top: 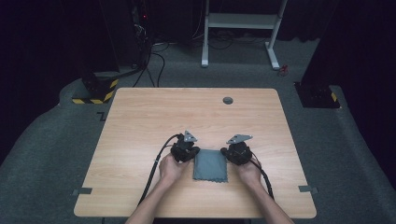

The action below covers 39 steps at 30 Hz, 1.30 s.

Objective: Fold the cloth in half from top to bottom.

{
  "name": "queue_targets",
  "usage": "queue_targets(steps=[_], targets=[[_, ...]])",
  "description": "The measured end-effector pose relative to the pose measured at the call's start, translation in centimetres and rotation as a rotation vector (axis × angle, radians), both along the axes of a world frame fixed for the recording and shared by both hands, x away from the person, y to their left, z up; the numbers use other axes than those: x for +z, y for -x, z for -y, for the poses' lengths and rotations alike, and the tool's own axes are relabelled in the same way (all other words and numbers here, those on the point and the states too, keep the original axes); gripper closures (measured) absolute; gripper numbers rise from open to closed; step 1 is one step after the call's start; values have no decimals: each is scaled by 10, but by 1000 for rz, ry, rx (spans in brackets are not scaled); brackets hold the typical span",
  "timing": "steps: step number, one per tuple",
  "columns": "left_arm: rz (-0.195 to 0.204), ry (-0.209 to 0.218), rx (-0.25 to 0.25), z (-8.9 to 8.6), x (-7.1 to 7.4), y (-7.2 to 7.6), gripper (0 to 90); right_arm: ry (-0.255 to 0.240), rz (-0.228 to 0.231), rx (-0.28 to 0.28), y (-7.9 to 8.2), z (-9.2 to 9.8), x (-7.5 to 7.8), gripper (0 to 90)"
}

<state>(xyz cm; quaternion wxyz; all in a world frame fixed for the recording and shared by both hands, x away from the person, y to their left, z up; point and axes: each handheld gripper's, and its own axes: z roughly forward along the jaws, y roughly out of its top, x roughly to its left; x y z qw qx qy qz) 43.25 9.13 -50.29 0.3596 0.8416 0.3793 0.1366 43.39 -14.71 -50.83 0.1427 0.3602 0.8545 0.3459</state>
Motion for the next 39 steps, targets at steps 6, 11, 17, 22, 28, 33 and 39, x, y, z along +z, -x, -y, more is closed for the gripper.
queue_targets(steps=[6, 11, 17, 22, 28, 33, 39], targets=[[-6, 28, 47, -10, -6, -11, 874, 10, 18, -7, -14, -10, 3, 879], [2, 37, 80, -13, -12, -18, 872, 34, 15, -22, -27, -20, -2, 878], [13, 30, 90, -15, -15, -21, 844, 26, 4, -28, -33, -21, -5, 861], [1, 30, 128, -21, -8, -15, 620, -5, 4, -51, -29, -16, -1, 753], [25, 23, 73, -17, -2, 15, 565, -52, 35, 39, 4, -18, 4, 804], [12, 1, 57, -18, -12, 30, 548, -33, 13, 90, 23, -20, -8, 828], [12, 20, 71, -28, -16, 36, 531, -55, 13, 76, 27, -11, -11, 813]])
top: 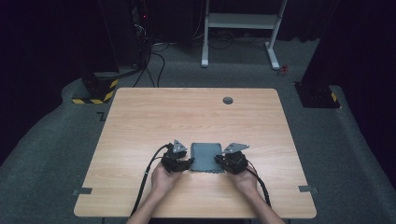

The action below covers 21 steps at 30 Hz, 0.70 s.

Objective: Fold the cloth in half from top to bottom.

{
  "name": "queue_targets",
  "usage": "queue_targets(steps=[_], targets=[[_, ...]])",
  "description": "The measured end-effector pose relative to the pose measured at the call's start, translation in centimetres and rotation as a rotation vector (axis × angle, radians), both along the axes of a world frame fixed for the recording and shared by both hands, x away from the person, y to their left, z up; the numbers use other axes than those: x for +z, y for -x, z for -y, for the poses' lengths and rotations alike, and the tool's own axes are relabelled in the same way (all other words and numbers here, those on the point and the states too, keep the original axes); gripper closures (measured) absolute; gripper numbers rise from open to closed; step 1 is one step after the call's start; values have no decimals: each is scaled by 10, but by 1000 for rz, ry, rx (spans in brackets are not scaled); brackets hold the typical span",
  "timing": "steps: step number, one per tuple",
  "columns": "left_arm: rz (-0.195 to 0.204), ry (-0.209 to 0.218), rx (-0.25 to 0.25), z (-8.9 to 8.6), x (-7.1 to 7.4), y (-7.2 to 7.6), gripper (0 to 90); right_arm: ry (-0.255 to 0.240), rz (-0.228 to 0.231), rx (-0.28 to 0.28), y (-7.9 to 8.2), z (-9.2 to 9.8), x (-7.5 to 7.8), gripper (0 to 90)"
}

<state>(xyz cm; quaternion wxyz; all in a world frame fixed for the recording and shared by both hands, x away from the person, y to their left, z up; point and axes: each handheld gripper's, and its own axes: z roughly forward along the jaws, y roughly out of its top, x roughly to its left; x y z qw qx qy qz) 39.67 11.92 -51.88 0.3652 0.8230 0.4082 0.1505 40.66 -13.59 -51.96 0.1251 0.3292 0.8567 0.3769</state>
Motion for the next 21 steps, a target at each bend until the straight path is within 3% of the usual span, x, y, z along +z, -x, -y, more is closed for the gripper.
queue_targets(steps=[3, 10, 15, 21], targets=[[-3, 3, 9, -3, 1, 3, 508, 6, 11, -5, 2, 3, 1, 777], [26, 30, 12, -11, 9, 10, 473, -50, 37, -39, 9, 19, 10, 725], [43, 110, 41, -23, 17, 17, 468, -88, 54, -67, 13, 33, 18, 690], [70, 140, 63, -38, 24, 26, 462, -113, 62, -101, 20, 49, 21, 683]])
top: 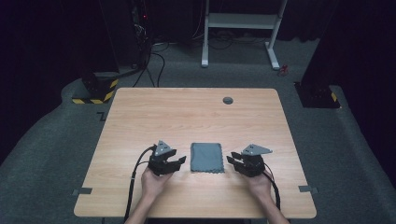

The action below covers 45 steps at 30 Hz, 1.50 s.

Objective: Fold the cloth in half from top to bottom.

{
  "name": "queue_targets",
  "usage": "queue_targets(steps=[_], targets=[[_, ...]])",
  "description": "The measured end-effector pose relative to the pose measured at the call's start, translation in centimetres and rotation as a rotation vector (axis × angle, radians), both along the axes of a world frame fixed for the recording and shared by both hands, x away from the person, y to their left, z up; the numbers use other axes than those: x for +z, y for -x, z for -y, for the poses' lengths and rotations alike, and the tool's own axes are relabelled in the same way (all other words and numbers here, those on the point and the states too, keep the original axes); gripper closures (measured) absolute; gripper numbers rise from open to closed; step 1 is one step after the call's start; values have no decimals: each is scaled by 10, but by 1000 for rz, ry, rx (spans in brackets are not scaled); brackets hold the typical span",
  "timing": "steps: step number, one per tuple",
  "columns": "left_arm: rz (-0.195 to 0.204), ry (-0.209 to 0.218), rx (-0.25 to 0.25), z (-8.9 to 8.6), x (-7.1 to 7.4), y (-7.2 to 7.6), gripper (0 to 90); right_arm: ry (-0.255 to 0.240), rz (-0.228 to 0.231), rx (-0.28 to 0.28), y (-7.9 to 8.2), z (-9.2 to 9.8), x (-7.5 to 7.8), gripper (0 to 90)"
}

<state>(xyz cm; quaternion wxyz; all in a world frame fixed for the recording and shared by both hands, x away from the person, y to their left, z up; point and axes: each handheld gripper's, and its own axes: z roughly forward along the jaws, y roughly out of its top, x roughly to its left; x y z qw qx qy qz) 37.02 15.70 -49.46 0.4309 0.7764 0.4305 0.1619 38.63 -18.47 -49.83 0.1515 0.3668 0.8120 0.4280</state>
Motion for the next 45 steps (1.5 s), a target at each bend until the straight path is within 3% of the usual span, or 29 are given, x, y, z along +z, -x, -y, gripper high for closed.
queue_targets(steps=[5, 14, 19, 21, 24, 27, 29, 32, 45], targets=[[15, 30, 24, -11, 2, 9, 459, -15, -1, -29, 4, 12, -1, 680], [29, 10, 73, -29, -5, 22, 456, -10, 0, -79, 12, 33, -4, 673], [27, 24, 105, -40, -9, 25, 455, -22, -12, -114, 16, 45, -6, 673], [21, 15, 114, -43, -11, 26, 454, -15, -14, -121, 17, 47, -7, 666], [0, -33, 135, -44, -21, 25, 442, 42, -22, -136, 18, 48, -14, 652], [2, -104, 163, -45, -31, 25, 433, 105, -49, -148, 16, 47, -24, 611], [-17, -147, 170, -44, -33, 23, 389, 138, -27, -150, 18, 45, -24, 584], [-21, -153, 163, -43, -33, 24, 358, 130, -41, -160, 16, 46, -24, 499], [-22, -147, 171, -42, -33, 25, 330, 138, -44, -177, 17, 46, -24, 422]])
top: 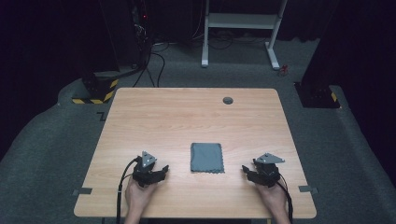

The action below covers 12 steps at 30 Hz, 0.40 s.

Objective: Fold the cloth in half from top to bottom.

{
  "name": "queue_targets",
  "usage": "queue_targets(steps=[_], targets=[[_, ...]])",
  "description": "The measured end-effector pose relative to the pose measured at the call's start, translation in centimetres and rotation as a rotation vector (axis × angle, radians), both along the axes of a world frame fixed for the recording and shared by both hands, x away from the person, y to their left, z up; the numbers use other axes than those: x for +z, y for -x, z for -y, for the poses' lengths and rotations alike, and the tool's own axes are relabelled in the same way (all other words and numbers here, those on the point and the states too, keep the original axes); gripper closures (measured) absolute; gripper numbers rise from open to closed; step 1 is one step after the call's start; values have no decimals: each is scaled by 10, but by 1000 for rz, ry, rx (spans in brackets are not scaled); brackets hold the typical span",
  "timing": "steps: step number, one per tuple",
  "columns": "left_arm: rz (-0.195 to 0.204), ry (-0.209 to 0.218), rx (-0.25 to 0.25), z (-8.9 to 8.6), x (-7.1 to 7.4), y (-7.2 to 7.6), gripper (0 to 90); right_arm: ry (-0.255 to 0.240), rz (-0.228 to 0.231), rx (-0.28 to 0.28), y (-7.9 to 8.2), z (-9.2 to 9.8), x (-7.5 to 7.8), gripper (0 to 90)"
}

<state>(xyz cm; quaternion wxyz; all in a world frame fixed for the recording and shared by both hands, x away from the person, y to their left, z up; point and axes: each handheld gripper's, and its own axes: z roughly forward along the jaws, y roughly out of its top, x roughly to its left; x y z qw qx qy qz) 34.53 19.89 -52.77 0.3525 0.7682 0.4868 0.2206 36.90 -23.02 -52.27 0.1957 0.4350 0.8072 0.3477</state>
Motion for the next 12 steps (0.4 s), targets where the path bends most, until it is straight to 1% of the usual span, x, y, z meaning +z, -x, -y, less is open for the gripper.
queue_targets(steps=[12], targets=[[-2, 0, -7, 0, 0, 0, 318, 0, -2, -3, 0, 0, 0, 411]])
